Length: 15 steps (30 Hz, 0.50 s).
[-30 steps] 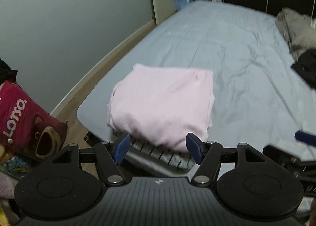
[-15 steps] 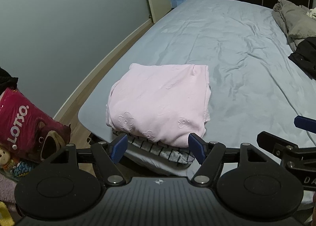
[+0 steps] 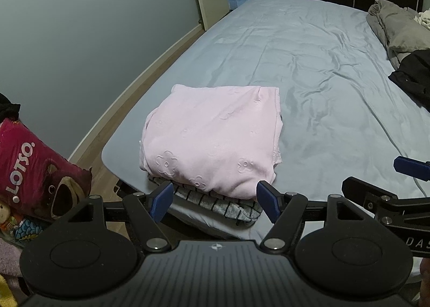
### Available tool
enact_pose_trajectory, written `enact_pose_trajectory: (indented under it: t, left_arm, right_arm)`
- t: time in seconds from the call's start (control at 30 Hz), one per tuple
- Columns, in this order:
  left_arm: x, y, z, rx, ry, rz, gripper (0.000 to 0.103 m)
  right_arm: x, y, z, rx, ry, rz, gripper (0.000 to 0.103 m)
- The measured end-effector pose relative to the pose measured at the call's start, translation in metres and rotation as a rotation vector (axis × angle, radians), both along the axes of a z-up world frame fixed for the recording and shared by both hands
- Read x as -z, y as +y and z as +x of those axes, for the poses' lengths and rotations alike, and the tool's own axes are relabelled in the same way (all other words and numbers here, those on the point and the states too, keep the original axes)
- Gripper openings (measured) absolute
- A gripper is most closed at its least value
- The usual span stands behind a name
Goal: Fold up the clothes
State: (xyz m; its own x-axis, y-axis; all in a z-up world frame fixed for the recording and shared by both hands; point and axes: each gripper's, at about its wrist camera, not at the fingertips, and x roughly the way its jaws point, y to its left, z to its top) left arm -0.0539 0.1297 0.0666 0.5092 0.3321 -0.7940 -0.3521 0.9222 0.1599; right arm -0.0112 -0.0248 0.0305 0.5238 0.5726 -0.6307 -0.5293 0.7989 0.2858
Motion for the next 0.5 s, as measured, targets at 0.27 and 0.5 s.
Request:
enact_pose_trajectory:
  t: [0.27, 0.5]
  left_arm:
    - [-0.0001, -0.005, -0.0022, 0.002, -0.006, -0.003, 0.067]
    - [-0.0003, -0.0057, -0.0039, 0.0, -0.008, -0.003, 0.067]
  right_arm:
    - [-0.0015, 0.0024, -0.0009, 0.001, 0.001, -0.002, 0.102]
    - [-0.0022, 0.004, -0.004, 0.004, 0.001, -0.002, 0.102]
